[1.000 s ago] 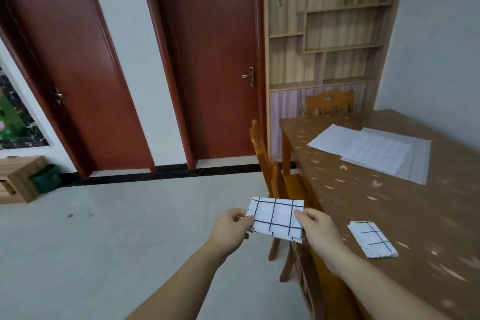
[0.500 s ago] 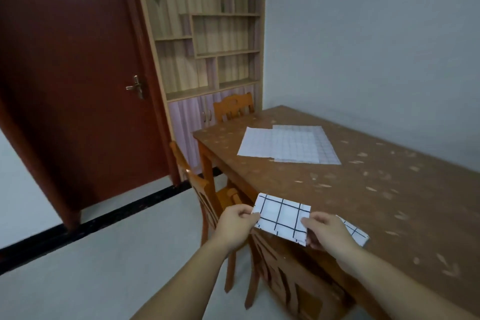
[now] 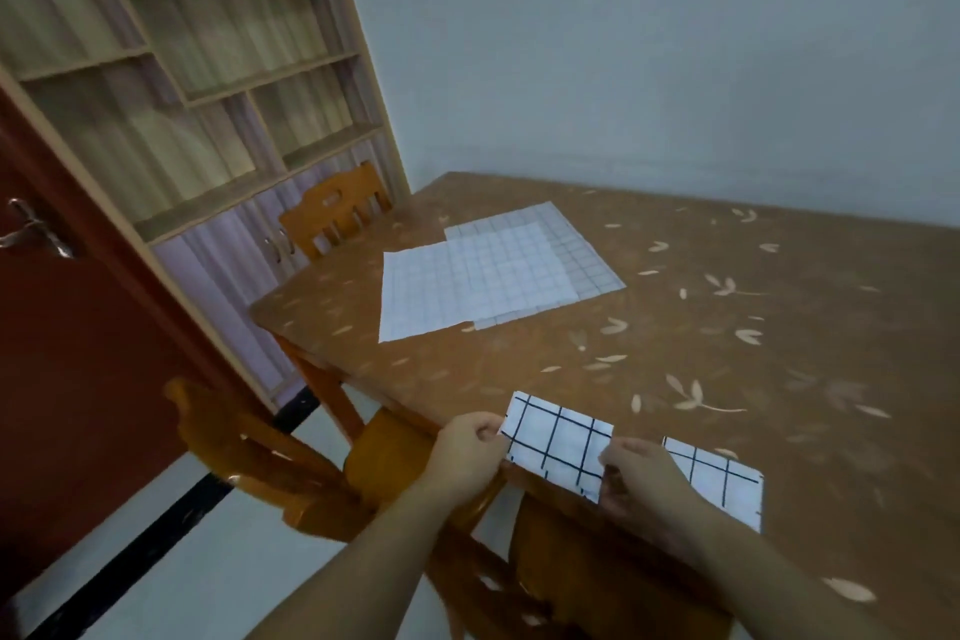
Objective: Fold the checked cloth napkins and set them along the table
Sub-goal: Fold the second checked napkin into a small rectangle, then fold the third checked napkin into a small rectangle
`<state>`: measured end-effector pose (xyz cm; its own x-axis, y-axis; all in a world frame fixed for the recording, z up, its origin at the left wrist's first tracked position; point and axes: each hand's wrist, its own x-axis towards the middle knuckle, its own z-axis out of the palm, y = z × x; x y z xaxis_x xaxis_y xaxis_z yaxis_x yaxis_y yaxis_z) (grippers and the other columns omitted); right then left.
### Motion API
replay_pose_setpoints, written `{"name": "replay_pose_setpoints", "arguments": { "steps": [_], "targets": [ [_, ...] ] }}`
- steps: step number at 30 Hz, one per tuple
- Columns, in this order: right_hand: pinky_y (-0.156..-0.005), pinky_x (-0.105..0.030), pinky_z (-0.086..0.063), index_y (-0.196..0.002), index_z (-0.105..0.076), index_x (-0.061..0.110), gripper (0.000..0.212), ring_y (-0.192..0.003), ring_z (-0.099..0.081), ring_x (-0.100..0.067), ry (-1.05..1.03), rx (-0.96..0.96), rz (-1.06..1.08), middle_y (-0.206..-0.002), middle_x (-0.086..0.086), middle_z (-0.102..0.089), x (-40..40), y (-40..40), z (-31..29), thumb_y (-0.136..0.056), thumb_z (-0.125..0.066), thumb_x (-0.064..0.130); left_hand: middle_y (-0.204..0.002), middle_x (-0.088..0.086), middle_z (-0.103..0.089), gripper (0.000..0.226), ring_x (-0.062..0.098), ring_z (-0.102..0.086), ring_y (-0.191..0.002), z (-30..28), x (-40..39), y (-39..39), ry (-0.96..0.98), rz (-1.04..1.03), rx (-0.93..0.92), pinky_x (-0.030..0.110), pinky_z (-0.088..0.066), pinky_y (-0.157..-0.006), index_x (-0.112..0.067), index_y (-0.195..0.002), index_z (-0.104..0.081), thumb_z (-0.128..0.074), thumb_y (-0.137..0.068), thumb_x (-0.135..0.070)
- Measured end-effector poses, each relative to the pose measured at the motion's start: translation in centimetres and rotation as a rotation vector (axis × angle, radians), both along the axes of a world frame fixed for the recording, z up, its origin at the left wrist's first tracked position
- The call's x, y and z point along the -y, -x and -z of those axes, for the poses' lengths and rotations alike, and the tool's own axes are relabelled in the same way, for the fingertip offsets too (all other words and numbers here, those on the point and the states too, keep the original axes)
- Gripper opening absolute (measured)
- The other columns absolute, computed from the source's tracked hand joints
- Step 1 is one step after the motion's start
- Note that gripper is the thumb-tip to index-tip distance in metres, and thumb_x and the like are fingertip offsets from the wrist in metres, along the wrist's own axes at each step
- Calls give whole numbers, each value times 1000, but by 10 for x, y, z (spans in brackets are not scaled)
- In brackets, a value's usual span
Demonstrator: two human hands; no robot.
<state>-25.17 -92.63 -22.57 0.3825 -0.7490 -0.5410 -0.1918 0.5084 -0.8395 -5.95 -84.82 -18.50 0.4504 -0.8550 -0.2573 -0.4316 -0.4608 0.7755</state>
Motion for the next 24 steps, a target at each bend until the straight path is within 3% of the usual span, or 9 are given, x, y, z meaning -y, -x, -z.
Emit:
{"name": "replay_pose_setpoints", "arguments": {
  "steps": [2, 4, 7, 11, 15, 20, 22, 24],
  "targets": [
    [-46, -27, -31, -63, -40, 13, 32, -46, -34, -15, 20, -43, 58, -52, -2, -33, 15, -8, 6, -91, -48, -1, -81, -2, -71, 18, 14, -65, -75, 12, 26, -11, -54, 58, 5, 28, -53, -63, -17, -94, -73, -56, -91, -10],
    [-48, -27, -38, -67, -49, 8, 24, -47, -46, -16, 100, -139, 79, -51, -3, -46, 30, -14, 14, -90, -54, 2, -89, 1, -71, 17, 16, -65, -85, 24, 48, -19, -96, 117, 40, 29, -55, -71, -13, -93, -72, -56, -91, -9],
    [-60, -33, -52, -82, -64, 7, 5, -61, -63, -21, 153, -240, 176, -64, -9, -66, 48, -24, 30, -86, -63, 5, -86, -3, -65, 14, 12, -61, -82, 42, 76, -31, -102, 178, 73, 21, -49, -68, -12, -95, -71, -58, -90, -8],
    [-76, -45, -58, -84, -68, 14, 8, -75, -68, -27, 97, -347, 266, -75, -8, -71, 65, -43, 65, -79, -67, 8, -89, -8, -58, 21, 12, -58, -86, 71, 107, -50, -130, 178, 63, 25, -52, -79, -13, -106, -68, -62, -88, -6],
    [-74, -40, -57, -85, -68, 19, 14, -81, -67, -25, 45, -455, 328, -82, -5, -72, 70, -64, 90, -81, -61, 8, -89, -6, -64, 26, 8, -58, -82, 107, 127, -68, -173, 282, 27, 11, -41, -61, -13, -112, -68, -61, -88, -4],
    [-71, -30, -50, -95, -66, 17, 20, -82, -62, -23, 32, -643, 376, -89, -6, -70, 68, -88, 93, -85, -51, 10, -109, 2, -70, 32, 7, -56, -87, 134, 138, -85, -219, 412, -12, 7, -37, -56, -14, -122, -63, -62, -91, -8],
    [-67, -28, -41, -99, -62, 18, 16, -80, -57, -22, 61, -686, 384, -90, -6, -66, 68, -94, 88, -87, -53, 12, -114, 1, -68, 35, 7, -54, -89, 137, 141, -96, -219, 443, -18, 7, -39, -58, -18, -127, -60, -62, -92, -12],
    [-67, -29, -38, -102, -60, 17, 16, -79, -54, -22, 145, -729, 389, -90, -6, -62, 67, -98, 81, -87, -57, 14, -118, -2, -66, 33, 9, -56, -95, 130, 142, -110, -215, 433, 2, 13, -47, -74, -22, -125, -61, -62, -93, -17]
  ]
}}
